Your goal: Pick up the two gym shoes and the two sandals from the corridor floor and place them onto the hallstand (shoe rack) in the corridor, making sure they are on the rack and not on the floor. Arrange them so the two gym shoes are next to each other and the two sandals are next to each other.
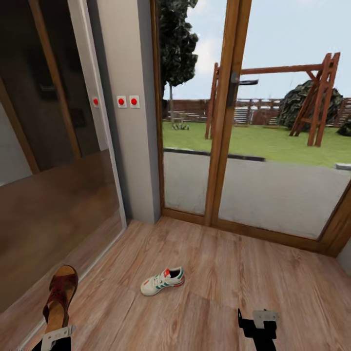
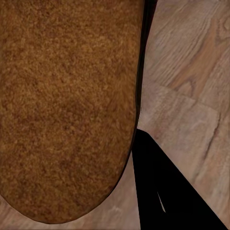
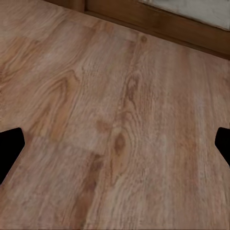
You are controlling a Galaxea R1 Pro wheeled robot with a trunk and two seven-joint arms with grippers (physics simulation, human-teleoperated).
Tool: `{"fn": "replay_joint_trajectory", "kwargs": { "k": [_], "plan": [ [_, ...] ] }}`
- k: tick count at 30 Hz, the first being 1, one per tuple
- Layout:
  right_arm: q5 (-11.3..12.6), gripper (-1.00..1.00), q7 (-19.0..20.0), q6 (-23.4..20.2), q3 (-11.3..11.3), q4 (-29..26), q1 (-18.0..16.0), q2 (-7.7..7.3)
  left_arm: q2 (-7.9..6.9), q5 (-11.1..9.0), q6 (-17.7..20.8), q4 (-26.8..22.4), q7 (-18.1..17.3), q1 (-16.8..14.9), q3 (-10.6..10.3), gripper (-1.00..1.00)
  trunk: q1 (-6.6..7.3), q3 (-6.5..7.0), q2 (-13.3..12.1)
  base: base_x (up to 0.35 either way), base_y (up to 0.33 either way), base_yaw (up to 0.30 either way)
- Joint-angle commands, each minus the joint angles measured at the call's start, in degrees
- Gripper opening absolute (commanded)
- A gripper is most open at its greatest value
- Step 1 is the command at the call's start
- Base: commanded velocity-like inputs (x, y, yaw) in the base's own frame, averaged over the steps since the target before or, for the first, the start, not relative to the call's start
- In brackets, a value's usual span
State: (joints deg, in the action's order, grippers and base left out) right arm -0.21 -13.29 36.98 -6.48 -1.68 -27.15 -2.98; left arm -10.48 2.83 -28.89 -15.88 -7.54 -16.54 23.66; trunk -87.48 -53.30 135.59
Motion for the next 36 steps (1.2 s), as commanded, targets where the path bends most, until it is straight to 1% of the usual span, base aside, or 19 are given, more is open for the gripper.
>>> {"fn": "replay_joint_trajectory", "kwargs": {
  "k": [1,10,25,36],
  "plan": [
    [-0.1,1.00,-0.5,-0.1,-0.5,0.0,0.0,-0.01,0.02,0.5,-0.2,0.1,-0.4,-0.1,0.5,-1.00,-0.01,-0.05,0.0,0.245,-0.170,0.278],
    [-0.1,1.00,-0.6,-0.1,-0.6,0.0,0.0,-0.01,0.02,0.5,-0.2,0.1,-0.4,-0.1,0.5,-1.00,-0.01,-0.02,0.0,0.245,-0.170,0.234],
    [0.0,1.00,-0.6,-0.1,-0.6,0.0,0.0,-0.07,0.02,0.4,-0.2,0.1,-0.3,-0.1,0.5,-1.00,-0.01,0.44,0.0,0.243,-0.173,0.241],
    [0.1,1.00,-0.6,-0.1,-0.6,0.0,0.0,-0.08,0.02,0.4,-0.2,0.1,-0.3,-0.1,0.5,-1.00,-0.01,0.50,0.0,0.176,-0.227,0.049]
  ]
}}
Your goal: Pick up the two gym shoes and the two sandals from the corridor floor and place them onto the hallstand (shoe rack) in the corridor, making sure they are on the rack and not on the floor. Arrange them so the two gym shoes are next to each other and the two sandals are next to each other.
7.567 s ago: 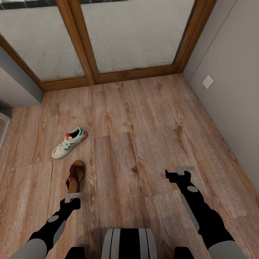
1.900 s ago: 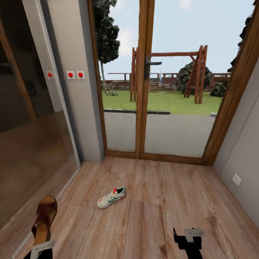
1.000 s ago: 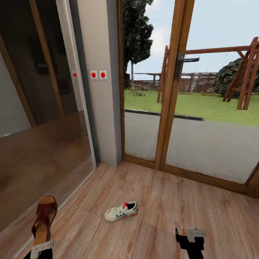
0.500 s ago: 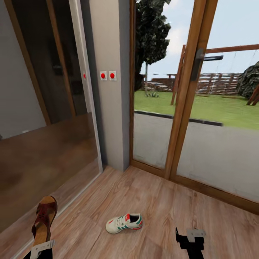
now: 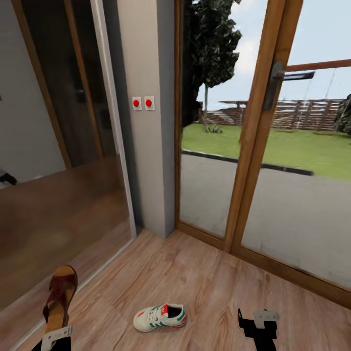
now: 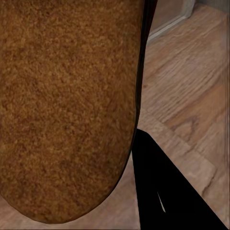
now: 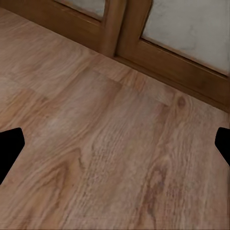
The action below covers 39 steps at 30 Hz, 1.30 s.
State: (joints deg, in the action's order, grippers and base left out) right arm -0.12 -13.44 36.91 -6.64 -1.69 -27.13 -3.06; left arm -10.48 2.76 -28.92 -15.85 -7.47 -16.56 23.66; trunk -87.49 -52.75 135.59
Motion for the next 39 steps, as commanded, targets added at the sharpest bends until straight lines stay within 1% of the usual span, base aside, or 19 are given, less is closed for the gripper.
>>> {"fn": "replay_joint_trajectory", "kwargs": {
  "k": [1,20,26,39],
  "plan": [
    [0.0,1.00,-0.4,0.0,-0.5,0.0,0.0,-0.01,0.02,0.5,-0.2,0.0,-0.4,0.0,0.5,-1.00,0.00,-0.05,0.0,0.147,-0.245,0.006],
    [0.0,1.00,-0.3,0.0,-0.5,0.0,0.0,0.03,0.00,0.5,-0.1,0.0,-0.4,-0.1,0.6,-1.00,0.00,-0.36,0.0,0.131,-0.248,-0.012],
    [0.0,1.00,-0.4,0.0,-0.5,0.0,0.0,0.05,-0.05,0.5,-0.1,0.0,-0.4,-0.1,0.6,-1.00,0.00,-0.38,0.0,0.063,-0.063,0.191],
    [0.0,1.00,-0.4,-0.1,-0.5,0.0,0.0,0.07,-0.07,0.4,-0.2,0.0,-0.4,-0.1,0.6,-1.00,0.00,-0.39,0.0,0.006,-0.006,0.269]
  ]
}}
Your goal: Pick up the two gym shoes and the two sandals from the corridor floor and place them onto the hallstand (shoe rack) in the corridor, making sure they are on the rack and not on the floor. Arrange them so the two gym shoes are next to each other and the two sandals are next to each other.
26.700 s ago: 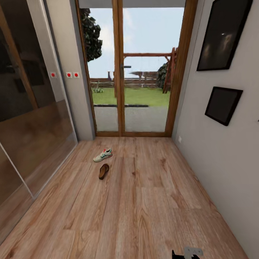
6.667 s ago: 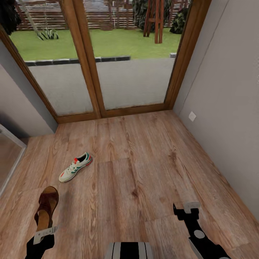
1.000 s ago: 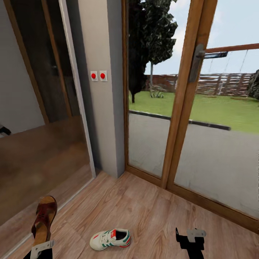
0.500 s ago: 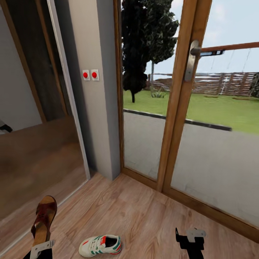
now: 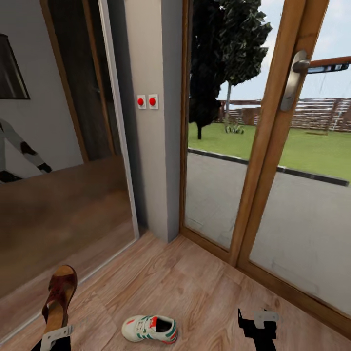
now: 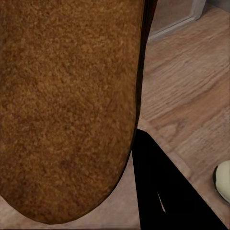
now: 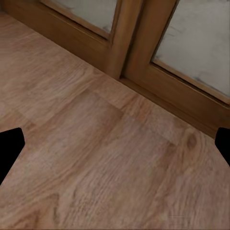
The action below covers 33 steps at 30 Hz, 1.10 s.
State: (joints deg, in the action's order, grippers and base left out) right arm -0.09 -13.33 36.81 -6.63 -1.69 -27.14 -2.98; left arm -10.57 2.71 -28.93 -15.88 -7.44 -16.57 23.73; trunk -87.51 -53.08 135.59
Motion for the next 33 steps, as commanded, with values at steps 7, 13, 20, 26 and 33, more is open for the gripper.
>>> {"fn": "replay_joint_trajectory", "kwargs": {
  "k": [7,13,20,26,33],
  "plan": [
    [-0.1,1.00,-0.5,0.0,-0.5,0.0,0.0,-0.02,0.06,0.5,-0.2,0.1,-0.4,-0.1,0.5,-1.00,0.01,-0.05,0.0,0.000,0.000,0.277],
    [-0.1,1.00,-0.5,0.0,-0.5,0.0,0.0,-0.03,0.10,0.5,-0.2,0.1,-0.4,0.0,0.5,-1.00,0.01,-0.05,0.0,0.000,0.000,0.277],
    [-0.1,1.00,-0.5,0.0,-0.5,0.0,0.0,-0.02,0.06,-4.6,-5.3,2.6,-0.4,0.0,1.3,-1.00,0.01,-0.05,0.0,0.000,0.000,0.278],
    [-0.1,1.00,-0.5,0.0,-0.5,0.0,0.0,-0.03,0.03,-7.1,-8.2,4.5,-0.5,0.0,1.4,-1.00,0.01,-0.05,0.0,0.000,0.000,0.277],
    [-0.1,1.00,-0.5,0.0,-0.5,0.0,0.0,-0.04,0.10,-6.8,-8.4,4.5,-0.6,0.0,1.3,-1.00,0.01,-0.05,0.0,0.000,-0.081,0.278]
  ]
}}
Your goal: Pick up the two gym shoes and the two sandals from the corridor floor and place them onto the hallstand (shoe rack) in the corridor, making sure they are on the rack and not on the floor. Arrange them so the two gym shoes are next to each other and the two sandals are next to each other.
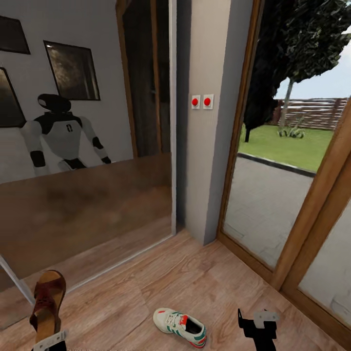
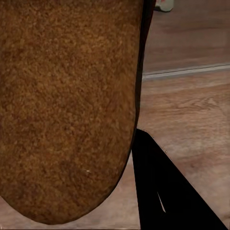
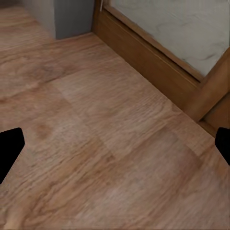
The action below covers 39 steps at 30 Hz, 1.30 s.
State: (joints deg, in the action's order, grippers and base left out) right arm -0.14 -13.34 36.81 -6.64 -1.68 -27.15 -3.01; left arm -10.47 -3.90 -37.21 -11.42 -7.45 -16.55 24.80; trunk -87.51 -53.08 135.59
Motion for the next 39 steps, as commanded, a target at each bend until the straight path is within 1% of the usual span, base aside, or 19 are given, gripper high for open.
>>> {"fn": "replay_joint_trajectory", "kwargs": {
  "k": [1,4,7,18,22,39],
  "plan": [
    [0.0,1.00,-0.5,0.0,-0.5,0.0,0.0,0.00,0.00,-0.2,-0.1,0.0,-0.5,-0.1,0.3,-1.00,0.01,-0.05,0.0,0.000,-0.226,0.278],
    [0.0,1.00,-0.5,0.0,-0.5,0.0,0.0,0.01,0.00,-0.2,-0.1,0.0,-0.5,-0.1,0.3,-1.00,0.01,-0.05,0.0,0.000,-0.243,0.233],
    [0.0,1.00,-0.4,0.0,-0.5,0.0,0.0,0.02,-0.05,-0.2,-0.1,0.0,-0.5,-0.1,0.3,-1.00,0.01,-0.05,0.0,0.000,-0.262,0.071],
    [0.0,1.00,-0.3,0.1,-0.5,0.0,0.0,-0.05,-0.08,-0.5,-0.1,0.0,-0.5,-0.1,0.3,-1.00,0.01,-0.27,0.0,0.000,-0.269,-0.025],
    [0.0,1.00,-0.4,0.1,-0.5,0.0,0.0,-0.03,-0.08,-0.5,-0.1,0.0,-0.5,-0.1,0.3,-1.00,0.01,-0.28,0.0,0.000,-0.270,0.060],
    [0.0,1.00,-0.5,0.0,-0.5,0.0,0.0,0.01,-0.08,-0.6,-0.2,0.0,-0.5,-0.1,0.4,-1.00,0.01,-0.29,0.0,-0.006,-0.270,0.252]
  ]
}}
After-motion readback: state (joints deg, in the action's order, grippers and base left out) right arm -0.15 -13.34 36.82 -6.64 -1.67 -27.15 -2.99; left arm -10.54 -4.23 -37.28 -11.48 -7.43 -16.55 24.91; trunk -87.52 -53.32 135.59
